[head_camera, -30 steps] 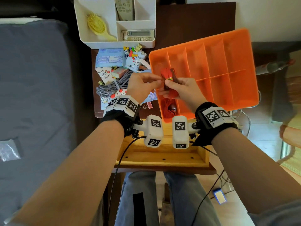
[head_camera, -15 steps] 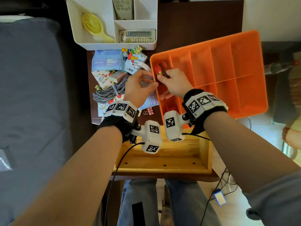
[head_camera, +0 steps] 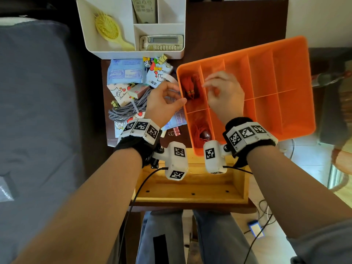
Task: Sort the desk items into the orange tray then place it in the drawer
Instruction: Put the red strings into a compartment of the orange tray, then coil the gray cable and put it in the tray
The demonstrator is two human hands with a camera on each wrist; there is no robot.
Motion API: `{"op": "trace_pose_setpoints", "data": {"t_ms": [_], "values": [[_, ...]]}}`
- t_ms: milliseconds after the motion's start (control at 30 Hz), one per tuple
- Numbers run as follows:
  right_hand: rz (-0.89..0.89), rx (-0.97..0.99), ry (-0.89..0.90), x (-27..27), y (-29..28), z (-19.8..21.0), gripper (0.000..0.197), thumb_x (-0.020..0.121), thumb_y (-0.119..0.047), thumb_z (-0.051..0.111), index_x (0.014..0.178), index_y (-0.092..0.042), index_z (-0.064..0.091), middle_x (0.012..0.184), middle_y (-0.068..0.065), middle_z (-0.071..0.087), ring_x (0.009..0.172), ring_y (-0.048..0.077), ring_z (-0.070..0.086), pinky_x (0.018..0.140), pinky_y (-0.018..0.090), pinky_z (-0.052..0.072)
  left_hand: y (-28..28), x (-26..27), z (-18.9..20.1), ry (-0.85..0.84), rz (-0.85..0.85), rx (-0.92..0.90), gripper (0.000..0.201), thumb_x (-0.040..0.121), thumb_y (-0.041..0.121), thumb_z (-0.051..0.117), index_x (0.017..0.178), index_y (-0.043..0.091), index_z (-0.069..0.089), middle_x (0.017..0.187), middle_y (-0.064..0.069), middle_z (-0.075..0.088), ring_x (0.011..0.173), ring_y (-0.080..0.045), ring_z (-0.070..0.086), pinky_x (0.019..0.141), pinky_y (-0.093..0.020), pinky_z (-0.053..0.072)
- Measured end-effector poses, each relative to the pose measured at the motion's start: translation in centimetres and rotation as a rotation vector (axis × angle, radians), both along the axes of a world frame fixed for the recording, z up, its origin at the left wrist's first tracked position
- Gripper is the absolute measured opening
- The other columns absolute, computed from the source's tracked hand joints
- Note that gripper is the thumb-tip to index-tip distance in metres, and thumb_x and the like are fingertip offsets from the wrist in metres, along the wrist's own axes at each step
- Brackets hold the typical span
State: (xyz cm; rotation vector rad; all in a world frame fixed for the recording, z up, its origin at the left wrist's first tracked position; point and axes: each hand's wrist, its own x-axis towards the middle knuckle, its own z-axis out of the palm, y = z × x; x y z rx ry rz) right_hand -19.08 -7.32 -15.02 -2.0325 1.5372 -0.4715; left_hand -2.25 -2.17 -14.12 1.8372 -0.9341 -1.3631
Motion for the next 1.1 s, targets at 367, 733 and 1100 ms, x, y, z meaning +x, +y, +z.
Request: {"op": "trace_pose_setpoints", "data": {"t_ms": [367, 733, 1100], "values": [[0.401, 0.319, 0.255, 1.0, -0.7, 0.4, 0.047, 0.094, -0.005, 0.038, 0.139, -0.017, 0.043, 0.153, -0.006, 0.031, 0.136, 0.017, 0.036, 0.111, 0.036, 0.033, 0.1, -0.1, -0.1, 0.002, 0.001, 0.006, 0.025, 0.078, 0.008, 0.071, 0.096, 0.014, 0.055, 0.081, -0.005, 0.065, 0.069, -0.016, 0.062, 0.068, -0.031, 0.051], [0.200, 0.149, 0.044, 0.7, 0.4, 0.8, 0.035, 0.090, -0.007, 0.046, 0.121, -0.011, 0.061, 0.127, 0.003, 0.059, 0.113, 0.017, 0.056, 0.100, 0.030, 0.041, 0.8, -0.1, 0.3, -0.054, 0.078, 0.000, 0.016, 0.082, 0.014, 0.068, 0.095, 0.012, 0.058, 0.073, -0.002, 0.063, 0.058, -0.009, 0.061, 0.057, -0.020, 0.048], [0.063, 0.230, -0.262, 4.1, 3.2, 1.6, 0.010, 0.083, -0.015, 0.061, 0.089, -0.012, 0.069, 0.076, -0.006, 0.063, 0.066, 0.005, 0.054, 0.064, 0.020, 0.042, 4.9, 3.9, 1.1, -0.794, 0.377, 0.161, 0.036, 0.077, 0.015, 0.059, 0.112, 0.022, 0.060, 0.125, 0.000, 0.054, 0.132, -0.022, 0.031, 0.103, -0.044, 0.022]]}}
